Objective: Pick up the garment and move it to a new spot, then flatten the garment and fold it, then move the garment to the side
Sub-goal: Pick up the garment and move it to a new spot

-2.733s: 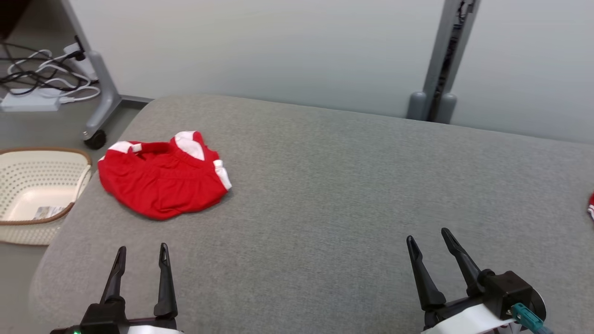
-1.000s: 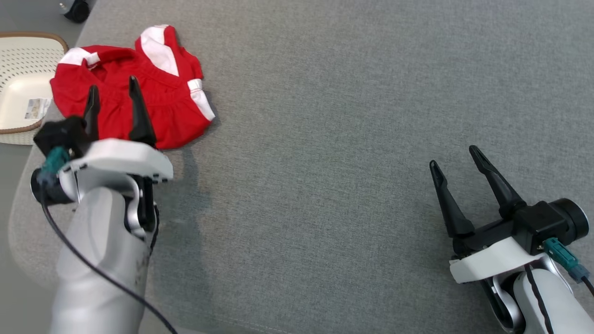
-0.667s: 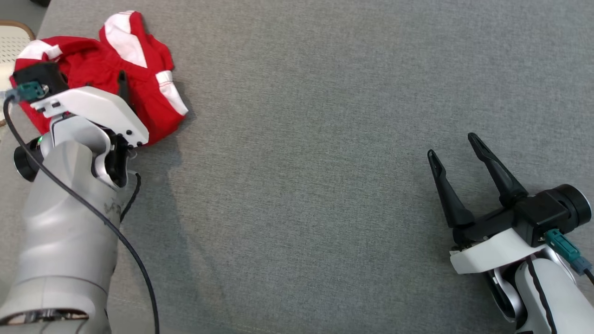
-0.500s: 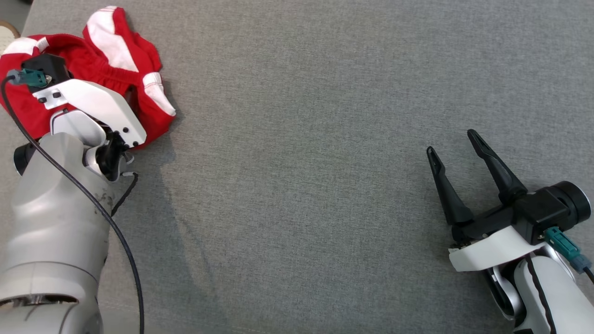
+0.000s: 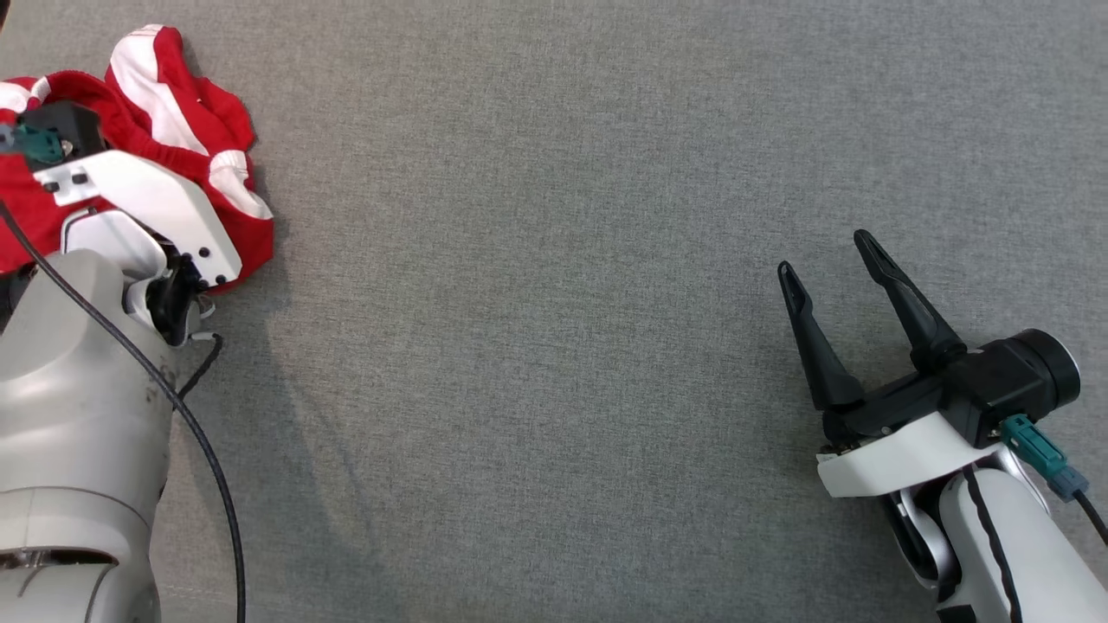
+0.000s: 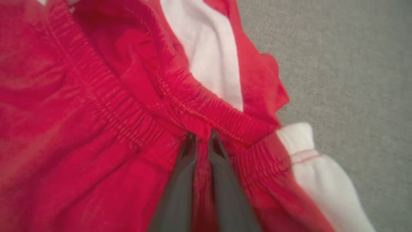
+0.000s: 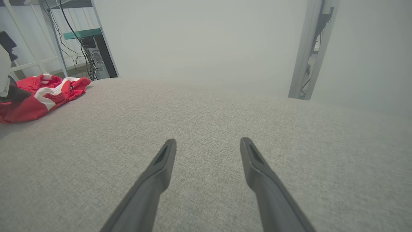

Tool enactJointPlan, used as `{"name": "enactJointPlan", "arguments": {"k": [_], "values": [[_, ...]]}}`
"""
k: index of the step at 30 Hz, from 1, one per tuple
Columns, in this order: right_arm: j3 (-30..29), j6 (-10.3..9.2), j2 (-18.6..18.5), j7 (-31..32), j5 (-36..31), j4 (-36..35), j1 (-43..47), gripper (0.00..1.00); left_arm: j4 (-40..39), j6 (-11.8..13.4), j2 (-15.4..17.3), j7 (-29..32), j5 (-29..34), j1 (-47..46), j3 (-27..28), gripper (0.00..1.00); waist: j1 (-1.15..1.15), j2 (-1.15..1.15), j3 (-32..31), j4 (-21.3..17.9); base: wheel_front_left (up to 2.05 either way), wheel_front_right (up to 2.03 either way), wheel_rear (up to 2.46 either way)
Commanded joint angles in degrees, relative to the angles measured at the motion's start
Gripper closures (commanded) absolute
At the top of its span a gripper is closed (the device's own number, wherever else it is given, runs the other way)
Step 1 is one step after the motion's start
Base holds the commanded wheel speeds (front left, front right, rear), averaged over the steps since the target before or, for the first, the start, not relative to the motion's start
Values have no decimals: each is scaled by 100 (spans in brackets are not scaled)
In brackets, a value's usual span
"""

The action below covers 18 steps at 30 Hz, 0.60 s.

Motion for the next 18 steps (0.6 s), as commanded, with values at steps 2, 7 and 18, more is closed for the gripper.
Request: {"name": "enactJointPlan", "arguments": {"k": [2, 7, 18], "values": [[-26, 2, 21, -29, 15, 30, 6, 0, -7, -47, -11, -350, -26, 204, 6, 100, 0, 0, -77, -26, 0, 0, 0], [-55, 2, 98, -28, 38, 63, 88, 0, -231, -95, 64, -1451, -85, 366, 85, 100, 0, 0, -293, -69, 0, 0, 0], [-72, 2, 305, -29, 88, 181, 350, 0, -1003, -387, 26, -2794, -141, 866, 120, 100, 0, 0, -981, -162, 0, 0, 0]]}}
